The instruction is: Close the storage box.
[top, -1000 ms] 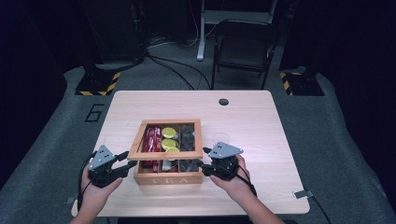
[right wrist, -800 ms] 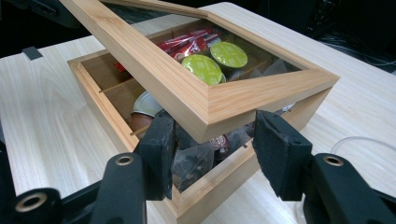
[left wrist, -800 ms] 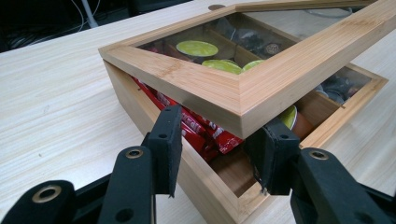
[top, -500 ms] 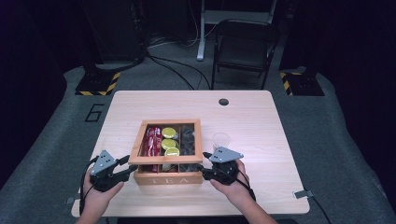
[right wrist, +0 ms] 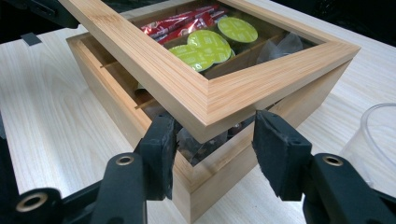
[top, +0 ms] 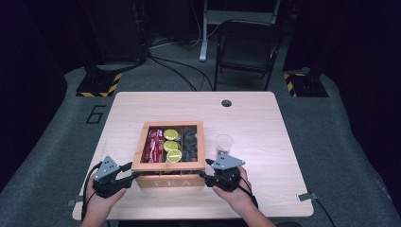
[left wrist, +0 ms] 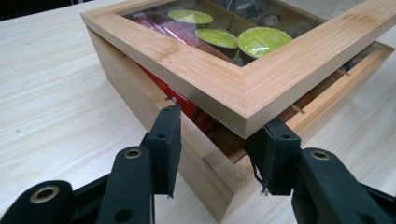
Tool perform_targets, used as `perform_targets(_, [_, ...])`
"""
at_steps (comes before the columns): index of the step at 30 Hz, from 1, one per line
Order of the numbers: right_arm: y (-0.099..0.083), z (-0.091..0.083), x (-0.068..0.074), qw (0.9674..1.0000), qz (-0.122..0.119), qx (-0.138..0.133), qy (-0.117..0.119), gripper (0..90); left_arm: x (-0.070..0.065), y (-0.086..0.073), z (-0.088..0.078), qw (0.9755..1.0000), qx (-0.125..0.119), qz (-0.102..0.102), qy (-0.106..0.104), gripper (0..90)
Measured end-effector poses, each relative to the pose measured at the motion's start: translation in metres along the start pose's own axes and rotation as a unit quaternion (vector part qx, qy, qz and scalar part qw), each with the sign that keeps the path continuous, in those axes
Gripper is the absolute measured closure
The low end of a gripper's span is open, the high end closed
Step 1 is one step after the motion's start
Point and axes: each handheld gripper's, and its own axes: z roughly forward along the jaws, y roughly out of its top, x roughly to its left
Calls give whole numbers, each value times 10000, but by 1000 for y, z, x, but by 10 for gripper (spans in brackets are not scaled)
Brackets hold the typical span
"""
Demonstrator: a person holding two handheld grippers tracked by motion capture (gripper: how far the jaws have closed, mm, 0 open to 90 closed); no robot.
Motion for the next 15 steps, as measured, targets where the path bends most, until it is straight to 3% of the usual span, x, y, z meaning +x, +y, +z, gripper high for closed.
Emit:
perform_targets(10, [-4,3,0,9999,-65,82,28,493,0,-4,1,9999,104,-97,-55,538])
perform_targets(15, [-5,4,0,9999,9,126,29,492,-1,-4,0,9999,93,-48,-30,522])
